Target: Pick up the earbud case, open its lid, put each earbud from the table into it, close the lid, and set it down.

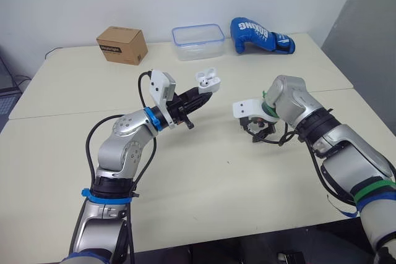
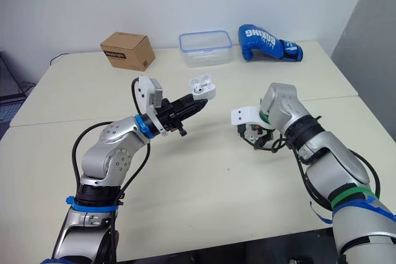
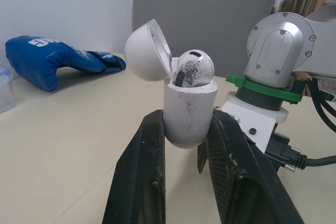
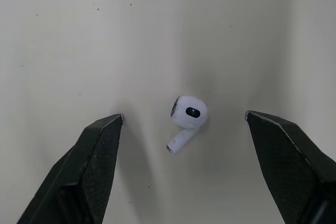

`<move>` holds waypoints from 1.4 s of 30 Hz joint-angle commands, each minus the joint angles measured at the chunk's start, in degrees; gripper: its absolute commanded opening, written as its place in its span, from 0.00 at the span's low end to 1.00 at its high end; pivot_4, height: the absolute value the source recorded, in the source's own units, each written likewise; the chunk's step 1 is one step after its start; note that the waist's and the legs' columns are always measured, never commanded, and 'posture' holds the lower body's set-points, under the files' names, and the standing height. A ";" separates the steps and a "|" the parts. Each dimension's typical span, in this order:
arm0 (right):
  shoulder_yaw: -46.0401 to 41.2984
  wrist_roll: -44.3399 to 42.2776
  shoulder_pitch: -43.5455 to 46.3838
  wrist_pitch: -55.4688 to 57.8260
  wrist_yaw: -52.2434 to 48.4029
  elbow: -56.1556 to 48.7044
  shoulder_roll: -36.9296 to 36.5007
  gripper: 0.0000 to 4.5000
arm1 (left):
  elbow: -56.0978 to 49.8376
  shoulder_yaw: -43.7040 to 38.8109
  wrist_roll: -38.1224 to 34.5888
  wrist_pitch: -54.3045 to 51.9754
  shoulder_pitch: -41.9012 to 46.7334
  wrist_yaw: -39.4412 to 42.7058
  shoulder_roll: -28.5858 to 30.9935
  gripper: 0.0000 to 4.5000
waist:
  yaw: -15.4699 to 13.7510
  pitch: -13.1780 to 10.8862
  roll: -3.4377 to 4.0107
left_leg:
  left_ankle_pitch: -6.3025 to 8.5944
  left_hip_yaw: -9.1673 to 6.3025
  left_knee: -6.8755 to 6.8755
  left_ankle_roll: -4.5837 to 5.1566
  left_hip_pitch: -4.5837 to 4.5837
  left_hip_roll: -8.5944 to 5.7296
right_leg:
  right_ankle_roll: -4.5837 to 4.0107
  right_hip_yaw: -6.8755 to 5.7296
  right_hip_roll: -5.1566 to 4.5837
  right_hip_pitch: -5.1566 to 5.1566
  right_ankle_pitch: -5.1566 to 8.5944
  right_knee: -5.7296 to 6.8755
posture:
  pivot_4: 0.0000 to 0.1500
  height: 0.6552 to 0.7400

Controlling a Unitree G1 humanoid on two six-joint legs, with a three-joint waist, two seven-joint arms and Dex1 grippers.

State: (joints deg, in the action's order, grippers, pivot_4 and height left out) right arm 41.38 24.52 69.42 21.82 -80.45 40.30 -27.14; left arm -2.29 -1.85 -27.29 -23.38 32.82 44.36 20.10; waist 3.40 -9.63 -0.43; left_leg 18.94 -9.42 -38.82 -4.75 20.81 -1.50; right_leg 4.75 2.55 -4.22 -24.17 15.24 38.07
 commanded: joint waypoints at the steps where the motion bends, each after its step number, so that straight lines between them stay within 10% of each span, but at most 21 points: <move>1: -0.70 1.36 0.36 -0.78 0.45 0.90 0.40 0.87 | -2.27 -0.15 -0.16 1.05 0.02 -0.22 -0.03 0.16 | 0.02 0.01 0.00 | 0.00 0.00 -0.01 0.00 0.00 0.00 | 0.00 0.00 0.00 0.00 0.00 0.01 | 1.00 1.00; 5: -1.07 1.85 0.51 -1.31 0.35 1.41 0.91 0.87 | -2.37 -0.15 -0.10 1.04 -0.11 -0.29 -0.06 0.16 | 0.03 0.01 0.01 | -0.01 0.00 -0.01 -0.01 -0.01 0.00 | -0.01 0.00 0.00 0.00 0.00 0.02 | 1.00 1.00; 10: -1.57 2.58 0.47 -1.85 0.07 1.49 1.23 0.59 | -2.60 -0.16 -0.09 1.03 -0.34 -0.36 -0.05 0.16 | 0.05 0.01 0.01 | -0.01 0.00 -0.02 -0.01 -0.01 0.00 | -0.01 0.00 0.00 0.01 -0.01 0.03 | 1.00 1.00; 20: -2.03 3.52 0.65 -2.17 -0.08 1.92 2.07 0.59 | -2.70 -0.06 -0.02 1.10 -0.46 -0.50 -0.21 0.16 | 0.07 0.01 0.00 | -0.02 -0.02 -0.01 -0.03 -0.01 0.00 | -0.03 0.00 0.01 0.00 -0.02 0.03 | 1.00 1.00; 25: -2.13 4.00 0.47 -2.20 -0.11 2.01 2.13 0.31 | -2.96 -0.05 -0.07 0.97 -0.68 -0.69 -0.23 0.16 | 0.14 0.01 0.01 | -0.02 -0.01 -0.02 -0.03 -0.02 0.00 | -0.03 0.00 0.01 0.00 -0.02 0.04 | 1.00 1.00; 42: -2.36 4.66 -0.01 -2.19 -0.56 1.44 2.12 0.12 | -3.24 0.12 -0.30 0.86 -0.99 -0.96 -0.17 0.16 | 0.16 0.01 0.01 | -0.03 -0.02 -0.02 -0.05 -0.01 -0.01 | -0.03 0.00 0.01 0.00 -0.02 0.04 | 1.00 1.00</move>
State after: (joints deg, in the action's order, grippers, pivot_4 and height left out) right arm 39.33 28.08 69.52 19.49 -81.46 42.09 -24.86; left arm -2.68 -1.57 -27.13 -23.38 31.54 43.32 19.98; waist 3.56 -9.61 -0.42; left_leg 18.91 -9.44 -38.84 -4.80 20.80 -1.50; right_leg 4.72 2.55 -4.21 -24.16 15.22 38.11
